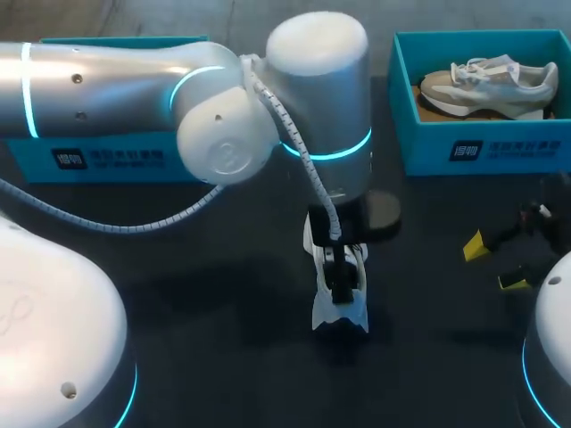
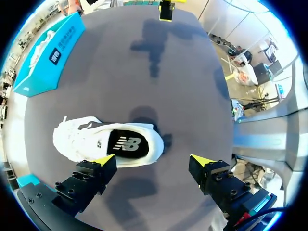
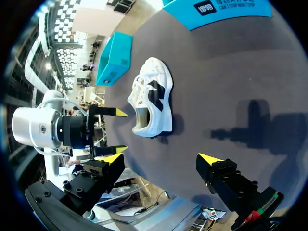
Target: Take the shoe out of the shoebox, open the shoe tongue, remove and reinsert the insole, then place the shoe into the shoebox
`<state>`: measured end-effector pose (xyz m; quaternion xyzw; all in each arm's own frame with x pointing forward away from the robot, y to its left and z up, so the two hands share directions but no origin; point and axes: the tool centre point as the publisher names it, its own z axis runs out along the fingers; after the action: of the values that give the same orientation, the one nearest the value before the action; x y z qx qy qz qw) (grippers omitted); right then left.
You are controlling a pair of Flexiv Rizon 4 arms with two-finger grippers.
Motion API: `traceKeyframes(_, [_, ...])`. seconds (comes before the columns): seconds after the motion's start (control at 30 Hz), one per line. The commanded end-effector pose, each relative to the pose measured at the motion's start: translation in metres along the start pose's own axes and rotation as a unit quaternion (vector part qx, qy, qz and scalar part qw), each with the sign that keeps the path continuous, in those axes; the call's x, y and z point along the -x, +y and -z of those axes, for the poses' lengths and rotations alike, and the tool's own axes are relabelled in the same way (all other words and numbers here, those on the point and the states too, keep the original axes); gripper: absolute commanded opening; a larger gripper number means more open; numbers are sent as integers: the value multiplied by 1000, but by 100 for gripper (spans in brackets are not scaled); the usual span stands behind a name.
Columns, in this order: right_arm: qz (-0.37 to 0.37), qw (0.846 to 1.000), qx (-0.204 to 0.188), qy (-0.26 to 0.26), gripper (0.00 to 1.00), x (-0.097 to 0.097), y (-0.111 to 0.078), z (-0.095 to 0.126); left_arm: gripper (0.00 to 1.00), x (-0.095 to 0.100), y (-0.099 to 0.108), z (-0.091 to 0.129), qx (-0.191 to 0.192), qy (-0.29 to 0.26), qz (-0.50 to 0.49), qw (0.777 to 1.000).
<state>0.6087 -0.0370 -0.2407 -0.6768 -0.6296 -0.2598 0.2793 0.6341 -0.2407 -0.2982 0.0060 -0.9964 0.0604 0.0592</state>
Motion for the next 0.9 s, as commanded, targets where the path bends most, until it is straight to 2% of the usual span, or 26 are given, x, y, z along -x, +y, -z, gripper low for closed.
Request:
traceKeyframes(0.03, [-1,1000,1,-2,100,-1,-1,0,100,0,-9,-16,10,11,-4,1000])
traceKeyframes(0.27, [-1,1000,1,-2,100,-1,-1,0,100,-8,-10,-34,25,15,-10,1000])
traceKeyframes(0.4, [-1,1000,1,-2,100,-1,-1,0,100,-6,-9,-44,31,8,0,999])
traceKeyframes(0.5, [-1,1000,1,-2,100,-1,-1,0,95,-3,-8,-51,33,11,3,999])
traceKeyframes(0.63, [-1,1000,1,-2,100,-1,-1,0,94,-3,-6,-58,31,13,3,999])
traceKeyframes(0.77, [-1,1000,1,-2,100,-1,-1,0,82,-3,-5,-63,37,8,6,999])
traceKeyframes(0.9, [-1,1000,1,-2,100,-1,-1,0,77,-5,-6,-71,41,3,6,999])
